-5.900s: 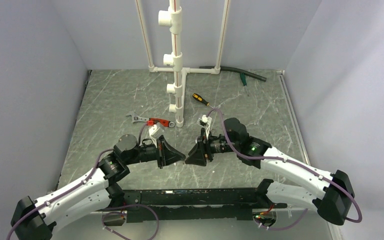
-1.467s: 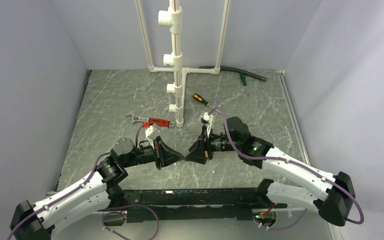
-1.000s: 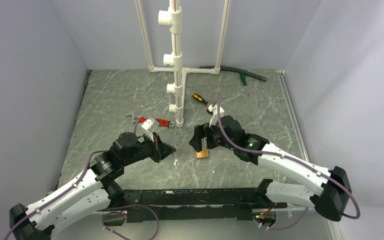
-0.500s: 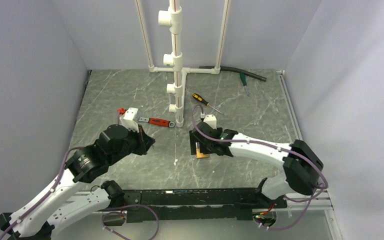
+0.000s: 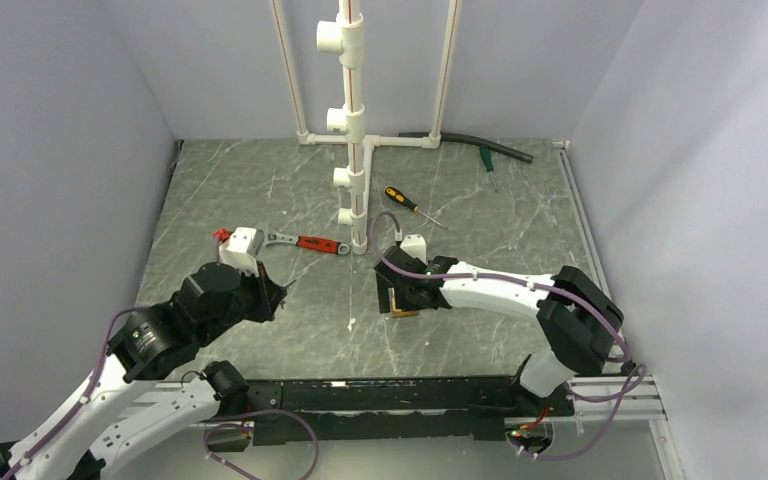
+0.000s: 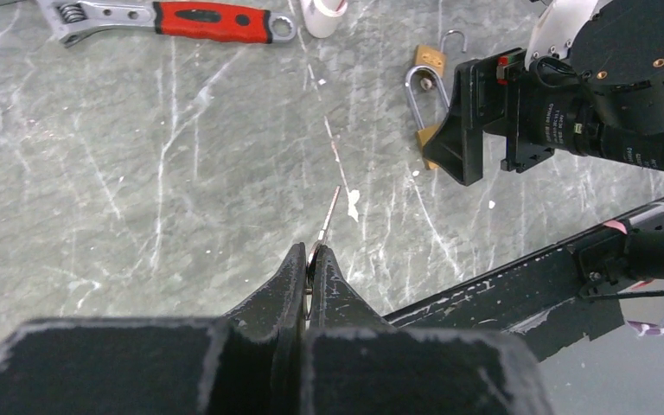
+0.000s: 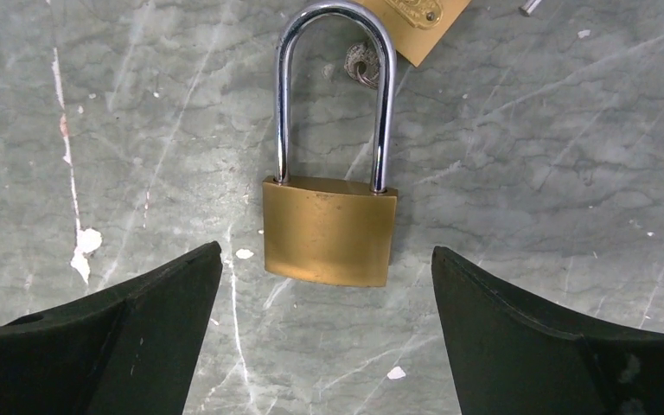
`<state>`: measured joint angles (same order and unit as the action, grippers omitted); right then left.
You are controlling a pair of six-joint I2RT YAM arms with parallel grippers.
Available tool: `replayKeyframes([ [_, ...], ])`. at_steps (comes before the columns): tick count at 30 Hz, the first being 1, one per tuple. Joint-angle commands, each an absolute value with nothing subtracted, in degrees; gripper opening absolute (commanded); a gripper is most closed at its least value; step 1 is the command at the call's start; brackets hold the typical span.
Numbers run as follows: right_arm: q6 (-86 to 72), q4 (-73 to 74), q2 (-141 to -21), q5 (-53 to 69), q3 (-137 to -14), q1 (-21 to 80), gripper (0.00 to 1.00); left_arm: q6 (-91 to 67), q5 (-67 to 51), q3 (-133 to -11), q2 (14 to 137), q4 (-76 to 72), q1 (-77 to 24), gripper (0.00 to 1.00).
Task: Unlock with the key
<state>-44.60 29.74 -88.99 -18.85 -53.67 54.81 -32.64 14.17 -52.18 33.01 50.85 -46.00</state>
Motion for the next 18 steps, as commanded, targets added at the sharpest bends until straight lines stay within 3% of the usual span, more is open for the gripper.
replayKeyframes([
  [1, -44.18, 29.42, -91.85, -17.44, -56.94, 55.02, 0.92, -33.02, 17.09, -53.88, 31.13, 52.25, -46.21, 0.00],
  [18, -44.03, 30.43, -97.20, -16.35, -57.79, 54.84, 0.68, -32.43, 16.09, -53.39, 29.65, 51.15, -46.23, 0.00],
])
